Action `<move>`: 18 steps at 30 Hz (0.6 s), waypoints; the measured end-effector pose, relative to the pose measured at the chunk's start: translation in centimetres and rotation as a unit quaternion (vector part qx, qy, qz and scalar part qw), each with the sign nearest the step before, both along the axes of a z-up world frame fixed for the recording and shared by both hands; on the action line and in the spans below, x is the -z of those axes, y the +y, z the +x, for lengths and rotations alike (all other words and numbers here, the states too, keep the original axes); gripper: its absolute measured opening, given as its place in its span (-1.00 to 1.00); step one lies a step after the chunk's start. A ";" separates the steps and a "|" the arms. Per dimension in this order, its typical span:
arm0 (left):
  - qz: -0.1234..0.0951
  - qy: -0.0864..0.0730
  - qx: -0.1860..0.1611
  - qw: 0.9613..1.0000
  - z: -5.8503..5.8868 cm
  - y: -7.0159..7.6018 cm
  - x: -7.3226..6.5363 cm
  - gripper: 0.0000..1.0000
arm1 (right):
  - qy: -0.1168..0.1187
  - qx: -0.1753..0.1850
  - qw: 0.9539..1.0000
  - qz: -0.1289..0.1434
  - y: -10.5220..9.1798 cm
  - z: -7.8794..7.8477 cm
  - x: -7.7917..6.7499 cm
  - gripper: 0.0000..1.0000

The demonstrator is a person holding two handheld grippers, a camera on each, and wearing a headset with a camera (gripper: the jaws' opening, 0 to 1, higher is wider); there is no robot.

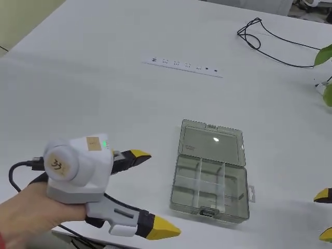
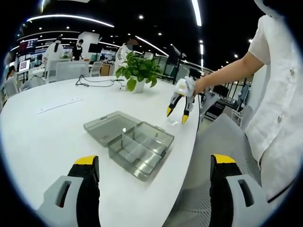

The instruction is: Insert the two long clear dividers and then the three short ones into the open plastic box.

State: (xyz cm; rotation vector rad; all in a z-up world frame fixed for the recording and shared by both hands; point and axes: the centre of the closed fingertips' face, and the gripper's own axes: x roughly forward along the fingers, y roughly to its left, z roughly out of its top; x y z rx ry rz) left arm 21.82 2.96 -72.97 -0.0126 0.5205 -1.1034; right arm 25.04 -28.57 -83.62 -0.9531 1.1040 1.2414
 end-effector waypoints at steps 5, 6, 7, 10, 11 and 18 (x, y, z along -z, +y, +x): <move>0.000 0.002 -0.001 1.000 0.1 -0.1 0.1 1.00 | -0.002 -0.020 1.000 -0.018 -0.4 0.0 0.9 -0.05; 0.001 0.002 0.000 1.000 0.1 -0.1 0.1 1.00 | -0.002 -0.023 1.000 -0.022 -0.5 0.0 1.0 -0.06; 0.001 0.002 0.000 1.000 0.1 -0.1 0.1 1.00 | -0.003 -0.026 0.999 -0.024 -0.6 0.0 1.1 -0.07; -0.001 0.002 -0.003 1.000 0.2 -0.2 0.1 1.00 | -0.012 -0.037 0.999 -0.030 -0.7 0.3 1.0 -0.14; -0.002 0.004 -0.003 1.000 0.2 -0.2 0.1 1.00 | -0.012 -0.038 0.999 -0.030 -0.7 0.3 1.0 -0.15; -0.002 0.004 -0.001 1.000 0.1 -0.2 0.3 0.99 | -0.017 -0.041 0.998 -0.032 -0.8 0.4 1.0 -0.21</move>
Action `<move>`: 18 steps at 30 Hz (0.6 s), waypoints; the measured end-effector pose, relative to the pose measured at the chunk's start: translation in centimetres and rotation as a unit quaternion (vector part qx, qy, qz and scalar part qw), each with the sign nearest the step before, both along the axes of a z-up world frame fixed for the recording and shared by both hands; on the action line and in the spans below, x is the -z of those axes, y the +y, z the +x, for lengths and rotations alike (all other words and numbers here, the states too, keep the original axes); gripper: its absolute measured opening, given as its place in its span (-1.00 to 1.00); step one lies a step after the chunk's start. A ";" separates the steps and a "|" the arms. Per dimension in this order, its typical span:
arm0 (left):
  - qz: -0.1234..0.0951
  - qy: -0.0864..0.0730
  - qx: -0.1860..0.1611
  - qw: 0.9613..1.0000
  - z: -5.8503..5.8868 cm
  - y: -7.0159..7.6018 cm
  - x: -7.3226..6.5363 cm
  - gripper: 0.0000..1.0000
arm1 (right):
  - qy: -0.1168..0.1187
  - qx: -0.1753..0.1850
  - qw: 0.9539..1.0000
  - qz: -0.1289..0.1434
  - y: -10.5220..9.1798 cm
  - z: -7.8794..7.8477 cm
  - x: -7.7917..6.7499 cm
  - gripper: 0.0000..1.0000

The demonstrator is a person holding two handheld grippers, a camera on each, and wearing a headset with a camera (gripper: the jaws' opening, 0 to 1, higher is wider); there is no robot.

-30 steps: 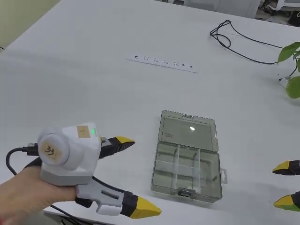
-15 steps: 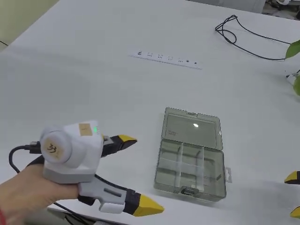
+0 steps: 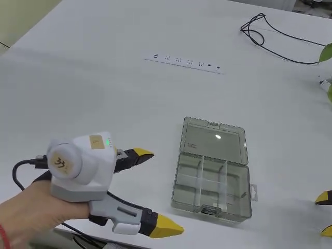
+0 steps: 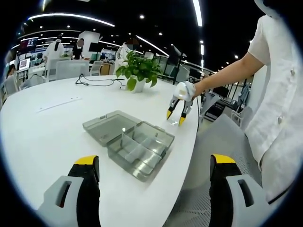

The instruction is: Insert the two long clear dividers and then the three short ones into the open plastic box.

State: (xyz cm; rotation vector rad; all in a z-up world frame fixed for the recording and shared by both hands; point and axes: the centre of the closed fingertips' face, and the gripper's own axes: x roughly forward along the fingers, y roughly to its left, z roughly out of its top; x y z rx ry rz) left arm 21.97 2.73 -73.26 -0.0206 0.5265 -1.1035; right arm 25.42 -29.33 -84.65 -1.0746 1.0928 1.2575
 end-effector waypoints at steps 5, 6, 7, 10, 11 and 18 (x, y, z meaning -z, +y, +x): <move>0.000 0.000 0.000 1.000 0.0 0.1 0.0 0.99 | 0.000 -0.003 1.000 -0.001 -0.1 0.1 0.0 -0.34; -0.001 0.000 0.000 1.000 0.0 0.1 0.0 0.99 | 0.000 -0.003 1.000 -0.002 -0.1 0.1 0.0 -0.34; 0.000 0.000 0.000 1.000 0.0 0.1 0.0 0.99 | -0.001 -0.003 1.000 -0.002 -0.1 0.1 -0.1 -0.34; 0.000 -0.001 0.001 1.000 -0.1 0.0 -0.1 0.99 | -0.001 -0.003 1.000 -0.004 -0.1 0.2 0.0 -0.34; 0.000 -0.001 0.001 1.000 -0.1 0.0 -0.1 0.99 | -0.001 -0.004 1.000 -0.005 -0.1 0.2 0.0 -0.34; 0.000 -0.005 0.002 1.000 -0.1 0.2 -0.4 0.99 | -0.013 -0.003 1.000 -0.006 0.2 0.4 -0.4 -0.35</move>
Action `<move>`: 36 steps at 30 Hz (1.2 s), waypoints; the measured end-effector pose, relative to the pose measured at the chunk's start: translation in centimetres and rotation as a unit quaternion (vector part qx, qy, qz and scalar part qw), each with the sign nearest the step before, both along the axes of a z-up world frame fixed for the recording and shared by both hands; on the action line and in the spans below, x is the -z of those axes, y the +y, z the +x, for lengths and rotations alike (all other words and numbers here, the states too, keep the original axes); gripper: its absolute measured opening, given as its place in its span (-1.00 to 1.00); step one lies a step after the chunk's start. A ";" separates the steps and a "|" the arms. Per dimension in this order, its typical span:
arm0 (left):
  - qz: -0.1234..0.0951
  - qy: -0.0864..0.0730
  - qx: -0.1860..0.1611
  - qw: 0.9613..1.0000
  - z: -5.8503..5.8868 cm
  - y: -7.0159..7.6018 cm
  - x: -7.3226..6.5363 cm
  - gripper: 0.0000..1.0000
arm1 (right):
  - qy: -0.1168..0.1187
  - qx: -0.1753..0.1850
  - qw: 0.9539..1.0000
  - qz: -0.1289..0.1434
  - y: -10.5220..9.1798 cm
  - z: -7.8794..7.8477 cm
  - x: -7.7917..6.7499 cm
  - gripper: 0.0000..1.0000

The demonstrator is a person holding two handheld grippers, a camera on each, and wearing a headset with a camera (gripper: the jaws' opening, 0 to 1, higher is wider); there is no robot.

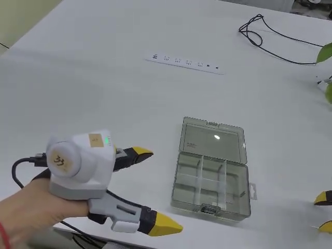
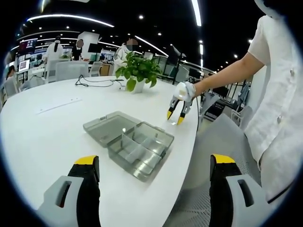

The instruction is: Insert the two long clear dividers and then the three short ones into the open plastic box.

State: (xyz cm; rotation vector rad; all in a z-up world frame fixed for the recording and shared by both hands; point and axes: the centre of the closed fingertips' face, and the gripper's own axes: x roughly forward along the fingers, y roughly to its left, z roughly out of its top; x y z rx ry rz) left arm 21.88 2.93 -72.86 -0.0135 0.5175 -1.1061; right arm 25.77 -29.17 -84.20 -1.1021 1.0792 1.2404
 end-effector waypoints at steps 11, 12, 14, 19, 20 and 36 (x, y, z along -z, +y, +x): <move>-0.002 -0.009 0.000 1.000 0.4 0.1 -0.8 0.99 | -0.035 0.015 0.999 0.036 2.7 0.5 -3.7 -0.35; -0.002 -0.009 0.000 1.000 0.4 0.1 -0.8 0.99 | -0.037 0.014 0.998 0.039 3.0 0.5 -4.1 -0.35; -0.003 -0.009 0.000 1.000 0.5 0.0 -1.0 0.99 | -0.043 0.014 0.998 0.046 3.6 0.5 -4.8 -0.35; -0.010 -0.010 -0.002 1.000 0.7 -0.1 -1.6 0.97 | -0.060 0.004 0.996 0.064 5.7 0.4 -7.3 -0.35; -0.010 -0.010 -0.002 1.000 0.7 -0.1 -1.7 0.97 | -0.063 0.003 0.996 0.066 6.1 0.3 -7.7 -0.35; -0.067 0.027 -0.027 0.997 1.8 -2.4 -5.2 0.71 | -0.117 -0.017 0.985 0.124 13.1 -0.3 -13.7 -0.35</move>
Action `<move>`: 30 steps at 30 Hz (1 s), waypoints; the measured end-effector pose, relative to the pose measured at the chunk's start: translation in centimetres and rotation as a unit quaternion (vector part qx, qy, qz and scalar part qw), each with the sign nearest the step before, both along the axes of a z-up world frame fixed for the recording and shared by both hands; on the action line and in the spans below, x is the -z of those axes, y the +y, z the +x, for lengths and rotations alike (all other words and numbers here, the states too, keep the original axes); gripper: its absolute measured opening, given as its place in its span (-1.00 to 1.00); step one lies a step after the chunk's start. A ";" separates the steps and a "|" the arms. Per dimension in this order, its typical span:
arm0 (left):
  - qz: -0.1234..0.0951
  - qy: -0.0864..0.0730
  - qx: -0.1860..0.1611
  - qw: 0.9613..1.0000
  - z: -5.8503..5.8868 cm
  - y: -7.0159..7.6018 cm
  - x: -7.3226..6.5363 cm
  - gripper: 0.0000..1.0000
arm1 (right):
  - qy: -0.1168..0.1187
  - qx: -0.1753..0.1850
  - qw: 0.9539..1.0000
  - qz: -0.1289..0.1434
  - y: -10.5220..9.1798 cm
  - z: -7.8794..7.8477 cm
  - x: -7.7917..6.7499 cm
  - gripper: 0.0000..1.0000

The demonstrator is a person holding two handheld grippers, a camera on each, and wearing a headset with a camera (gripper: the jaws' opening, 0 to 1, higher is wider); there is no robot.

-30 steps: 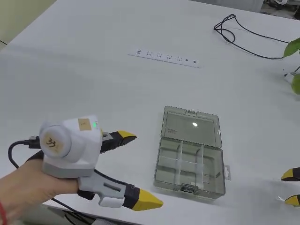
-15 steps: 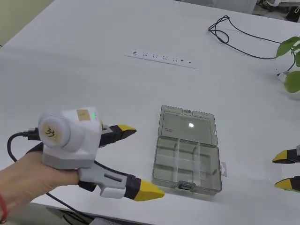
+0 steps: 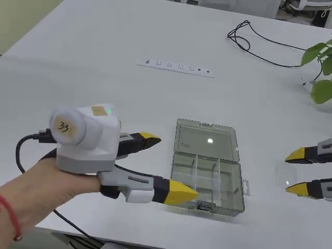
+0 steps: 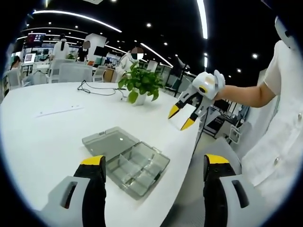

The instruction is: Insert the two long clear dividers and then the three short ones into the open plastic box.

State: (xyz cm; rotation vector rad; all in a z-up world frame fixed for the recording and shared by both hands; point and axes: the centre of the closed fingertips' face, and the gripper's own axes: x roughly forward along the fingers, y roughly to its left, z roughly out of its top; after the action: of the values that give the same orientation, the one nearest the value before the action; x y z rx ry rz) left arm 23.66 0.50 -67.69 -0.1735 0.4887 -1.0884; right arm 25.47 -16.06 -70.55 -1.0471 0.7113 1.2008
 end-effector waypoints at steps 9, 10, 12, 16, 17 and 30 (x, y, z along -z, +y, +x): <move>-0.028 0.080 -0.009 0.996 -0.4 -3.1 -0.7 0.43 | -0.020 -0.005 1.000 0.021 3.0 -0.8 -1.2 -0.35; -0.034 0.083 -0.008 0.996 -0.4 -3.5 -0.9 0.42 | -0.021 -0.004 0.999 0.024 3.3 -0.9 -1.4 -0.35; -0.038 0.090 -0.007 0.995 -0.4 -4.1 -1.0 0.34 | -0.023 -0.004 0.999 0.028 3.9 -1.2 -1.6 -0.35; -0.051 0.121 -0.012 0.991 -0.6 -5.3 -1.2 0.15 | -0.032 -0.012 0.999 0.029 5.3 -1.8 -2.0 -0.35; -0.055 0.126 -0.012 0.991 -0.7 -5.6 -1.3 0.10 | -0.033 -0.012 0.999 0.029 5.4 -1.8 -2.0 -0.35; -0.089 0.186 -0.021 0.978 -1.1 -7.6 -0.9 -0.25 | -0.040 -0.026 0.998 0.045 8.3 -3.3 -3.0 -0.35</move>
State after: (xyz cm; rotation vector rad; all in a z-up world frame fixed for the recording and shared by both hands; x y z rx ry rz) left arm 22.51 -7.08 -66.77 -0.5493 0.7192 -1.0620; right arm 22.16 -7.81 -67.56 -1.0374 0.5663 1.2172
